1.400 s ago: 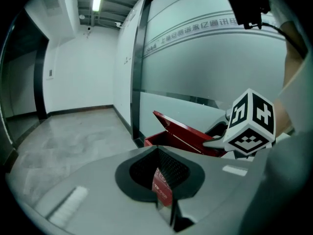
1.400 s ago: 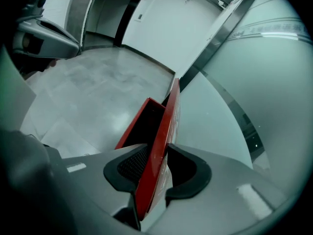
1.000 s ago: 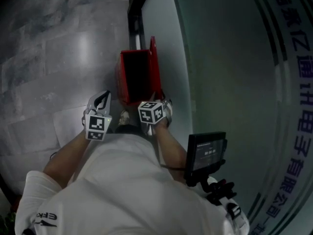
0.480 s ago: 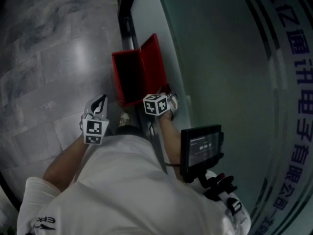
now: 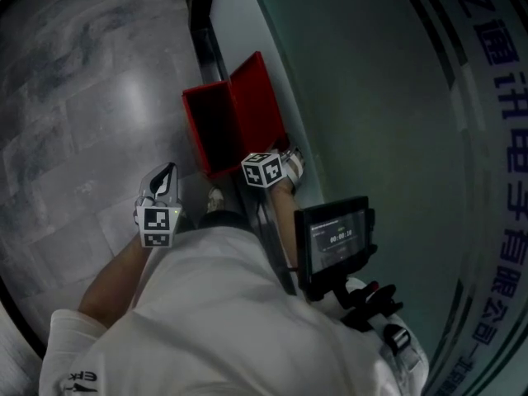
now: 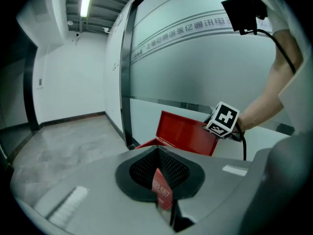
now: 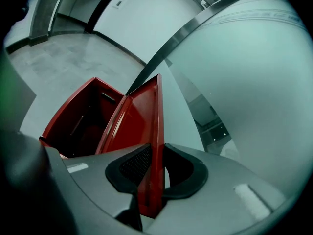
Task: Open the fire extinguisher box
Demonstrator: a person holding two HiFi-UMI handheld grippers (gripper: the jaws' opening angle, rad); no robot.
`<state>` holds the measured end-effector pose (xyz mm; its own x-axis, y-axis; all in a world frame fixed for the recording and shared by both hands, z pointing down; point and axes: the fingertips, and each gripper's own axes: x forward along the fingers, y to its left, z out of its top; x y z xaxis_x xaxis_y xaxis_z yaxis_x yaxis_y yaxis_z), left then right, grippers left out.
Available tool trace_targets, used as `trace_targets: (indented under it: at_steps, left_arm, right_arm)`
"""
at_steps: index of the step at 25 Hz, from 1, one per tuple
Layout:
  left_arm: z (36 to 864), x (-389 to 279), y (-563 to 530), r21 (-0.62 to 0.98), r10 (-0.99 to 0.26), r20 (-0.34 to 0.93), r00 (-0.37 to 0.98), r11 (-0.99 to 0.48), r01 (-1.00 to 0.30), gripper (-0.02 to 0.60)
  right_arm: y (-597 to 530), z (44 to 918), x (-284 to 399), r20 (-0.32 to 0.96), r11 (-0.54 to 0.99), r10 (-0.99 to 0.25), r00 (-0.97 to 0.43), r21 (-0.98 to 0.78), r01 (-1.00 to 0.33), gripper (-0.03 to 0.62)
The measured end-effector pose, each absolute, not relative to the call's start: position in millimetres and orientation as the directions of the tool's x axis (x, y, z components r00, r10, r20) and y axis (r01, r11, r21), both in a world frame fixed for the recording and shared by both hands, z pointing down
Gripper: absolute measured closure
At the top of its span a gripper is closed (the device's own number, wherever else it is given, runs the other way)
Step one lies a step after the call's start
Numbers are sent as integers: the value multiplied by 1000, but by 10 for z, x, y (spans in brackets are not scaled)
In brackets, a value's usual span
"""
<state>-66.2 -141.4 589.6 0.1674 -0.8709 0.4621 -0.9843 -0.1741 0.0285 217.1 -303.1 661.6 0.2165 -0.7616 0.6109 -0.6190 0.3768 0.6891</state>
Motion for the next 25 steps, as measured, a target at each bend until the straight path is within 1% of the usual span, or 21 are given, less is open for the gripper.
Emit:
trace_targets:
  at_steps: [9, 20, 25]
  left_arm:
    - [5895, -702, -1437, 22, -872, 465, 155, -163, -986, 578]
    - [5884, -815, -1425, 25, -876, 463, 132, -136, -990, 578]
    - [5894, -861, -1403, 24, -876, 466, 124, -128, -991, 578]
  right_arm:
    - [-3154, 6708, 2394, 565, 327, -762, 317, 758, -565, 482]
    - [-3208, 6816, 2468, 537, 303, -750, 385, 797, -522, 482]
    - [-3203, 6810, 2480, 526, 299, -754, 393, 808, -507, 482]
